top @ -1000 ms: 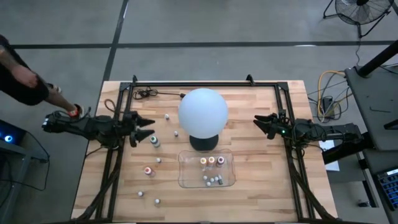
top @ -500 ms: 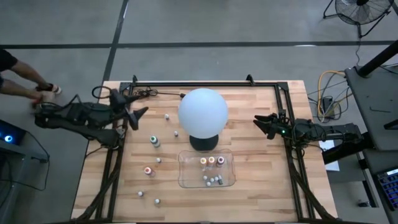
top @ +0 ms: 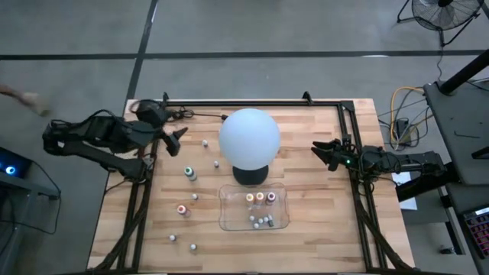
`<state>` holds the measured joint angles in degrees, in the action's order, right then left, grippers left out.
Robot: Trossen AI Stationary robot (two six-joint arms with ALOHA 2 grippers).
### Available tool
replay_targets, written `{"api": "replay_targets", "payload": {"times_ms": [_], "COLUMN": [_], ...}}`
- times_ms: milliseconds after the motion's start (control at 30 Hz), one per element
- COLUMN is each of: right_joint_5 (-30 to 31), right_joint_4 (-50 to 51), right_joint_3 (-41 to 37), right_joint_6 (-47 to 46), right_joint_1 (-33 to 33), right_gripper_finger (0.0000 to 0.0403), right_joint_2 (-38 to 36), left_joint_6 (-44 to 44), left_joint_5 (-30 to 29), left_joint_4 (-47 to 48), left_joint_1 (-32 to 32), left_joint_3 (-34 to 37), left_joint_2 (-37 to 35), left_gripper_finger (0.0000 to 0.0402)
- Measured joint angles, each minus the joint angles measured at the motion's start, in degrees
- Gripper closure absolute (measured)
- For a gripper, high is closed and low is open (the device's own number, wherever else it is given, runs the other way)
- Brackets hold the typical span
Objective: Pick & Place food coloring
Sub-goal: Put the small black food coloring bottle into the transparent bin
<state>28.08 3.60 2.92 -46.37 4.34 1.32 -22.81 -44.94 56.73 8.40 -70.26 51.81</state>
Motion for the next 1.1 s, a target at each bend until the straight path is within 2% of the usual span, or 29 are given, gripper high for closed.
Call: {"api": "replay_targets", "payload": {"times_ms": [133,333,467,667,900,1100], "right_joint_5": [0.0,0.0,0.0,0.0,0.0,0.0], "right_joint_4": [0.0,0.0,0.0,0.0,0.0,0.0], "right_joint_3": [0.0,0.0,0.0,0.0,0.0,0.0], "right_joint_6": [0.0,0.0,0.0,0.0,-0.1,0.0], "right_joint_1": [0.0,0.0,0.0,0.0,0.0,0.0], "right_gripper_finger": [0.0094,0.0101,0.0100,0.0094,0.0096,0.0098], "right_joint_2": [0.0,0.0,0.0,0.0,0.0,0.0], "left_joint_6": [-0.4,5.7,13.3,26.5,39.0,41.3], "left_joint_5": [3.5,14.2,17.4,25.3,26.1,28.3], "left_joint_4": [3.0,4.8,4.8,4.5,-1.3,-1.8], "left_joint_1": [-2.8,-13.0,-18.9,-25.8,-29.6,-33.3], "left_joint_3": [-2.4,-3.3,-2.7,-2.8,-2.6,-2.6], "left_joint_2": [4.2,9.9,13.6,19.1,23.7,27.8], "left_gripper_finger": [0.0112,0.0112,0.0112,0.0112,0.0112,0.0112]}}
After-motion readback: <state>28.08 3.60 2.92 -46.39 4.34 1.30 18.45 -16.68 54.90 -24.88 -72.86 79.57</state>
